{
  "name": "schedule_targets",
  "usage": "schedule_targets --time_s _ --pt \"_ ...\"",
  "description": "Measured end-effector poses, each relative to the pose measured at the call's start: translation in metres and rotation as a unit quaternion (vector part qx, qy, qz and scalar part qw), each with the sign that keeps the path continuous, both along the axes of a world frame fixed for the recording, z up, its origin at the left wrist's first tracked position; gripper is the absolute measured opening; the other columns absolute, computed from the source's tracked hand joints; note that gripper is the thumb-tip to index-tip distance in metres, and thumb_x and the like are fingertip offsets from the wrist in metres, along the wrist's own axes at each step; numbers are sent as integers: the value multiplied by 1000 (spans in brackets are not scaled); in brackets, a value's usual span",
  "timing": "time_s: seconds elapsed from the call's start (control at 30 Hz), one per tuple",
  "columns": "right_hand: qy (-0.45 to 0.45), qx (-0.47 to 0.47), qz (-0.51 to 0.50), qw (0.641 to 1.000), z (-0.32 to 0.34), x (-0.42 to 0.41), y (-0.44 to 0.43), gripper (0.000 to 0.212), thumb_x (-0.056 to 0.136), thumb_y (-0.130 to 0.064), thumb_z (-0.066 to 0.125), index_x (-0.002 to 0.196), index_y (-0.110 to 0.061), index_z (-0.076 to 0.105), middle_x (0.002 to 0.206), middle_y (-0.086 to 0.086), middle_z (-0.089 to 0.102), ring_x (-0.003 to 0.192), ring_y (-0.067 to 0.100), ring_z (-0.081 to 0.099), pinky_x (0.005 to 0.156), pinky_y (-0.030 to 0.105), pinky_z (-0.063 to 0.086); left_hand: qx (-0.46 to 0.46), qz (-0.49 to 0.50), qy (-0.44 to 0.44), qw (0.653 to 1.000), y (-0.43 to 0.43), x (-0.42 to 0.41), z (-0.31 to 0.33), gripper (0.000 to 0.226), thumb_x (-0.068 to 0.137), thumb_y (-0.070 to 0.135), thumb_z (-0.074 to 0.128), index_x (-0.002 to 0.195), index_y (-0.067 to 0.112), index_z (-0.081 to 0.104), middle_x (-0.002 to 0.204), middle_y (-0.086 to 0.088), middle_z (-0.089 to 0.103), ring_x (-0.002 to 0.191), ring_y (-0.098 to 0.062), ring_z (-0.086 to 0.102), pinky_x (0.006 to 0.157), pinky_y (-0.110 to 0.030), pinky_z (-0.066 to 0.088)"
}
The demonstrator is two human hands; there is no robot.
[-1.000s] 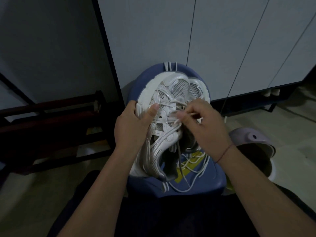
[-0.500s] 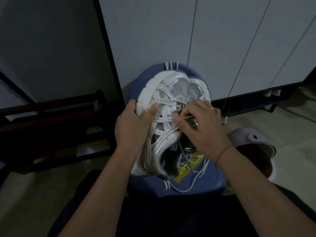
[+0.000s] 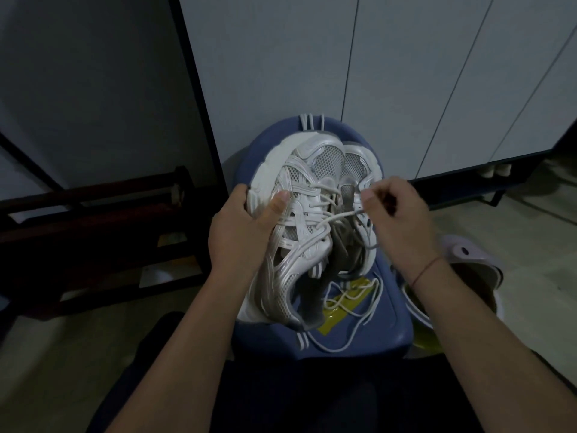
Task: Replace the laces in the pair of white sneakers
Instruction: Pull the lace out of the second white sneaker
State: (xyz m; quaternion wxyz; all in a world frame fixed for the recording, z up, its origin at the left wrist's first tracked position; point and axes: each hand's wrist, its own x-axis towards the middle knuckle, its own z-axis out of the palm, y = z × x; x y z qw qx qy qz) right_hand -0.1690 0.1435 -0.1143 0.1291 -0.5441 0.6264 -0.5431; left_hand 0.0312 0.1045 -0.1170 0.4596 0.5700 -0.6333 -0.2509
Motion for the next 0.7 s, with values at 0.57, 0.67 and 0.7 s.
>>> schedule_targets --time_s 0.57,0.67,0.7 --pt "-556 72 147 815 16 1 -2 40 96 -19 46 56 -16 41 49 -1 42 46 10 39 56 25 35 -3 -11 69 998 -4 3 -2 39 84 55 65 86 16 60 77 12 66 64 9 57 57 -9 42" --pt "-307 103 91 942 6 7 0 30 90 -6 55 61 -13 52 54 -3 52 52 8 48 56 21 43 1 -8 85 996 -5 3 -2 37 84 55 65 85 19 60 77 12 66 65 8 58 59 -10 43" --pt "-269 101 103 952 6 10 1 25 89 -5 56 67 -13 54 59 -2 55 57 8 51 58 19 45 1 -8 86 996 -4 3 -2 36 84 55 65 84 19 60 77 12 66 65 8 58 59 -10 44"
